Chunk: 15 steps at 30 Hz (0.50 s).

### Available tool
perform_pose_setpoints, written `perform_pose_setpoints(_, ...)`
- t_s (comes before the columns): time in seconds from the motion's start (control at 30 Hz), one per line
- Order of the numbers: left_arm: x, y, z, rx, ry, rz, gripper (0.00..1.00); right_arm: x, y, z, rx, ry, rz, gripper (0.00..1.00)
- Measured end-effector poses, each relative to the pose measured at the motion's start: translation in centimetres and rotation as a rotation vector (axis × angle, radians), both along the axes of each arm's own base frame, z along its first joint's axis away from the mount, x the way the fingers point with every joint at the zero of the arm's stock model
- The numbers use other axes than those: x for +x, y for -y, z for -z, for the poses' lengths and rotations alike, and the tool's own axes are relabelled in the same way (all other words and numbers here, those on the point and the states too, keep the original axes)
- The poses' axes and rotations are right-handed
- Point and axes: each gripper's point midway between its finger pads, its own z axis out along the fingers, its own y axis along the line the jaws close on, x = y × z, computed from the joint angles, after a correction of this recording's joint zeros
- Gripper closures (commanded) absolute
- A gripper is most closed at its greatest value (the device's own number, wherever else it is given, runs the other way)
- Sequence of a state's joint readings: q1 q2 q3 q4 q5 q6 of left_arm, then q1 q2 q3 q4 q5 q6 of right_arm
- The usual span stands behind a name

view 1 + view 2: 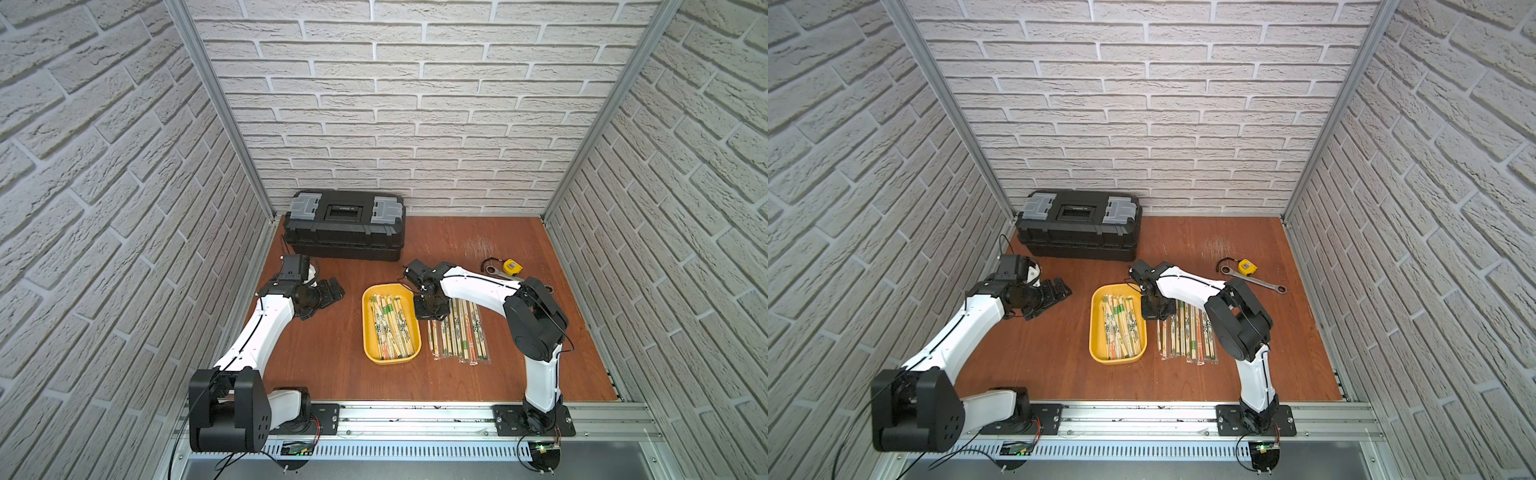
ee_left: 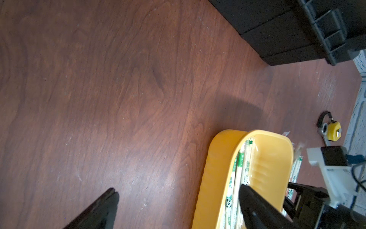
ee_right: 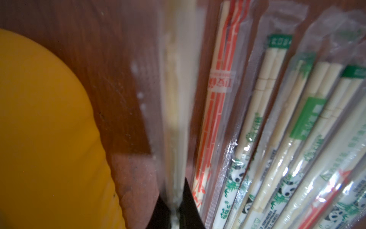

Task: Take the paired disposable chopsticks out of the storage box
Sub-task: Place the paired disposable chopsticks at the center of the board.

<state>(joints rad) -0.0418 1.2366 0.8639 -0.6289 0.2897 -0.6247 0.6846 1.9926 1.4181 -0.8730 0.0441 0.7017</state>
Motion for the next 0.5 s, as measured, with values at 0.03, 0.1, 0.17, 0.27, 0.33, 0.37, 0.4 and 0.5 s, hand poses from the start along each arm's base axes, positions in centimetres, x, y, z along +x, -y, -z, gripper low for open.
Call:
perform_pose_setpoints(0.03, 0.0, -0.01, 0.0, 0.0, 0.0, 0.0, 0.02, -0.18, 0.14, 0.22, -0.005, -0.006, 0.001, 0.88)
perform_pose_setpoints(0.1, 0.0, 0.0, 0.0, 0.0, 0.0, 0.0, 0.02, -0.37, 0.34, 0.42, -0.012, -0.012, 0.003, 0.83)
perform_pose_setpoints(0.17, 0.0, -0.01, 0.0, 0.0, 0.0, -0.001, 0.02, -0.41, 0.44, 0.49, -0.016, -0.012, 0.003, 0.8)
perform_pose_setpoints(0.27, 0.01, 0.0, 0.02, 0.0, 0.0, 0.0, 0.02, -0.36, 0.47, 0.5, -0.018, -0.009, 0.005, 0.77)
perform_pose_setpoints(0.33, 0.01, -0.01, 0.02, 0.0, 0.0, 0.0, 0.02, -0.34, 0.48, 0.47, -0.018, -0.008, 0.006, 0.77)
perform_pose_setpoints(0.37, 0.01, -0.01, 0.02, 0.0, 0.0, 0.0, 0.02, -0.33, 0.49, 0.46, -0.018, -0.007, 0.007, 0.77)
perform_pose_setpoints(0.4, 0.01, -0.01, 0.02, 0.0, 0.0, 0.0, 0.02, -0.31, 0.5, 0.41, -0.018, -0.005, 0.008, 0.77)
perform_pose_setpoints(0.5, 0.01, -0.01, 0.02, 0.0, 0.0, 0.0, 0.02, -0.32, 0.48, 0.11, -0.014, 0.001, 0.011, 0.77)
